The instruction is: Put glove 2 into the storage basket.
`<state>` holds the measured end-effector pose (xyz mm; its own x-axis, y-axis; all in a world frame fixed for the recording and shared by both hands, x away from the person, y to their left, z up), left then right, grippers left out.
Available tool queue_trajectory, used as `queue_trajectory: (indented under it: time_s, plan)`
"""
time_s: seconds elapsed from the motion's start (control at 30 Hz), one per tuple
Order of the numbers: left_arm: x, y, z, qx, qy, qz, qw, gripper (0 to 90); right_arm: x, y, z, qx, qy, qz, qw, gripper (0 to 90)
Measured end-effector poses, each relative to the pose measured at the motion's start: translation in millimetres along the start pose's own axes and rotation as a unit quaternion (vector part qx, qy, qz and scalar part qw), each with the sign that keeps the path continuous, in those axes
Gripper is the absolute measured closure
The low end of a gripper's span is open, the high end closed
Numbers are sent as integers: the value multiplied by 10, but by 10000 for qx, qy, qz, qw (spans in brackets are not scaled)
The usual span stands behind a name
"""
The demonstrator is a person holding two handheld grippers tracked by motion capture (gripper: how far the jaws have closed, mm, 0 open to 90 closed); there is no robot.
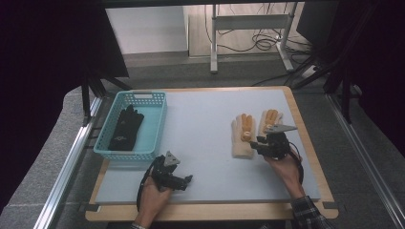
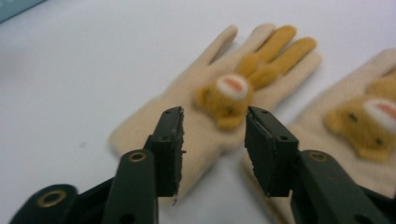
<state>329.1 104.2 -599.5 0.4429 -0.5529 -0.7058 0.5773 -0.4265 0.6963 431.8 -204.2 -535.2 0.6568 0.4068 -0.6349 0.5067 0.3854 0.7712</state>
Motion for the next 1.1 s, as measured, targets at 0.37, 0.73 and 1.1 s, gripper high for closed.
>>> queue_trajectory:
  time_s: [0.37, 0.73, 1.1]
  plan:
    - [-2, -1, -2, 14, -1, -10, 10000, 18, 537, 45, 40, 251, -29, -380, 9990, 515]
    - [-2, -2, -2, 16, -2, -16, 10000, 18, 175, 212, 36, -219, -277, -365, 9987, 605]
    - [0, -1, -1, 9, 2, -6, 10000, 18, 151, 123, 77, 48, -35, -150, 9999, 487]
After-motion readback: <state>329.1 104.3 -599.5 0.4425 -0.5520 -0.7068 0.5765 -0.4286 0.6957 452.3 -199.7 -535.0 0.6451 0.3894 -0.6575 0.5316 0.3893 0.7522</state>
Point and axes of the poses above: each handheld gripper's, and its own axes: x roughly forward along the jaws, y roughly out of its top, z roughly to its right, the point moved 7 cm from there along x, roughly forward along the jaws, and after that the axes turned 7 degrees about -y, right-handed, at the moved point
